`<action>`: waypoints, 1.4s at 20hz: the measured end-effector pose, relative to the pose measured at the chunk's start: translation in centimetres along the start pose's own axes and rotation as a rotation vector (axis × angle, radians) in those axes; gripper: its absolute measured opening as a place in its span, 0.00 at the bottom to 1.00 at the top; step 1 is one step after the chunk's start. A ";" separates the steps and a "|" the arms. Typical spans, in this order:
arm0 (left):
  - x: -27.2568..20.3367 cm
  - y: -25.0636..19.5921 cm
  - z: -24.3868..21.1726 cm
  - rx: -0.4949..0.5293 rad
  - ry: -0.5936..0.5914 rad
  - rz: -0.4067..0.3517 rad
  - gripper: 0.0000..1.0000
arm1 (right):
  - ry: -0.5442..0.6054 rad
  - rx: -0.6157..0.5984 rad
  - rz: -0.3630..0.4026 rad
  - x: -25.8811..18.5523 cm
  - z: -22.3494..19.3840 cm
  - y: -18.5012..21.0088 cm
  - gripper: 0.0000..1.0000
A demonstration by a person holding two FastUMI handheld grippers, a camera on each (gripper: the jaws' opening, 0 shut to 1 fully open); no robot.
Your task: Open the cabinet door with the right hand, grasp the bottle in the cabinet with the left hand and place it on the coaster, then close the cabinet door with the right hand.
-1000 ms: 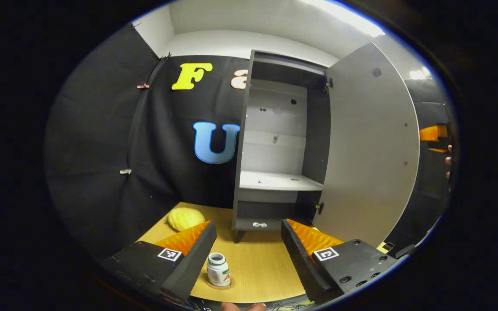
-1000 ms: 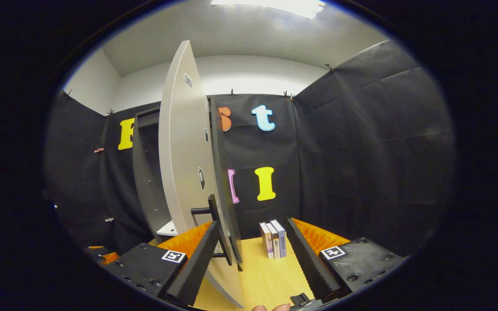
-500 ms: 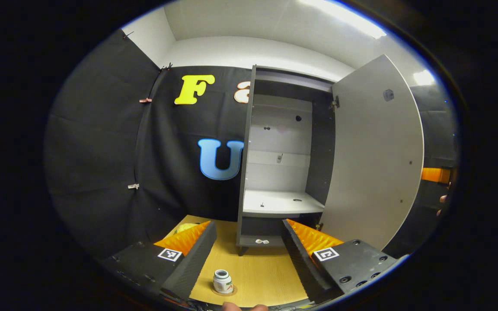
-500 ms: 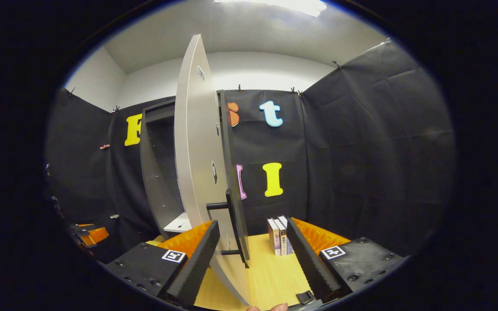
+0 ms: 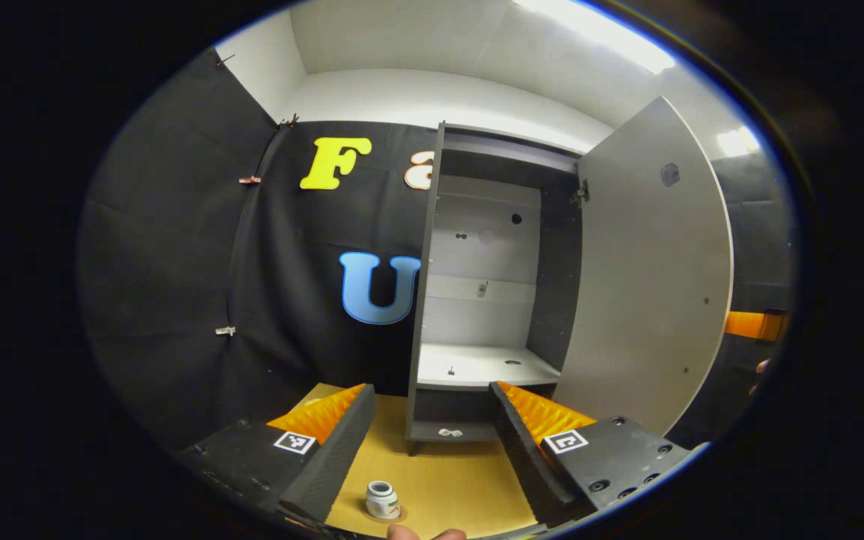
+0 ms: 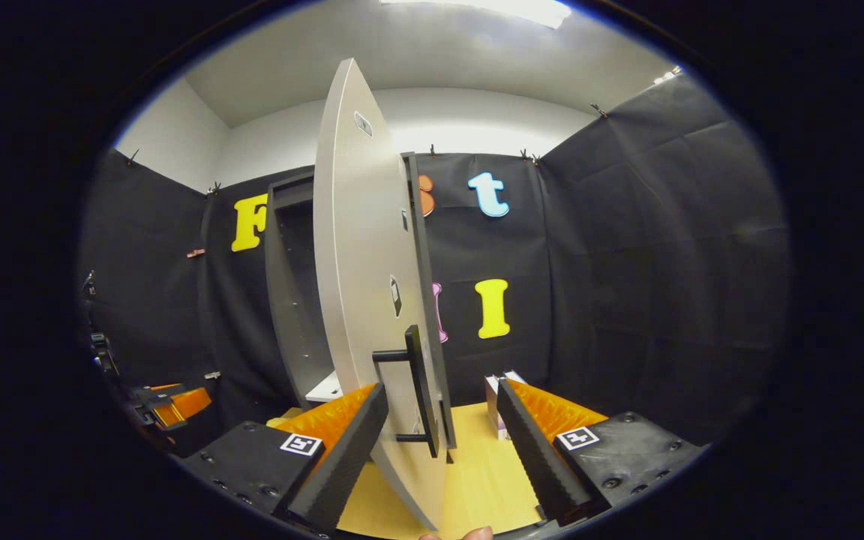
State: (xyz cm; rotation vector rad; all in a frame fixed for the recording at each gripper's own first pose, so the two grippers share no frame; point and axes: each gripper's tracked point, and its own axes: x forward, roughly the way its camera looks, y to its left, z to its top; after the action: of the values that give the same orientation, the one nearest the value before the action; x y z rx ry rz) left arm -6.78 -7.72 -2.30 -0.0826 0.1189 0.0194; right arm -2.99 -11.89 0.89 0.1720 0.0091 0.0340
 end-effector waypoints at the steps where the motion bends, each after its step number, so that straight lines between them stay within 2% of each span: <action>1: 0.2 0.1 -0.1 0.004 0.003 0.000 0.95 | 0.004 0.003 0.019 0.2 -0.2 1.1 0.98; 2: 0.3 0.1 -0.2 0.008 0.003 -0.003 0.92 | 0.007 0.006 0.038 0.3 -0.4 2.2 0.98; 3: 0.4 0.1 0.0 0.011 -0.001 -0.009 0.95 | 0.010 0.005 0.058 0.7 -0.6 3.1 0.98; 8: 0.5 1.2 0.0 0.032 -0.011 -0.014 0.95 | 0.027 0.004 0.136 2.4 -1.9 8.4 1.00; 18: 0.7 4.1 -1.1 0.030 0.008 -0.005 0.95 | 0.047 -0.001 0.158 4.9 -3.3 12.7 0.98; 24: 1.1 5.1 -1.3 0.037 0.010 -0.001 0.95 | 0.051 -0.015 0.214 7.2 -4.0 16.5 0.98; 28: 1.3 5.6 -1.5 -0.014 0.013 -0.003 0.95 | 0.051 -0.007 0.258 8.7 -4.4 19.6 0.98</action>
State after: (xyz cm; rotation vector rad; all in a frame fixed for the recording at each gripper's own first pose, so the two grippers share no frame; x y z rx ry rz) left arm -5.85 -2.29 -4.37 -0.0964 0.1317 0.0164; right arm 5.03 8.50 -0.17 0.1646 0.0373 0.2953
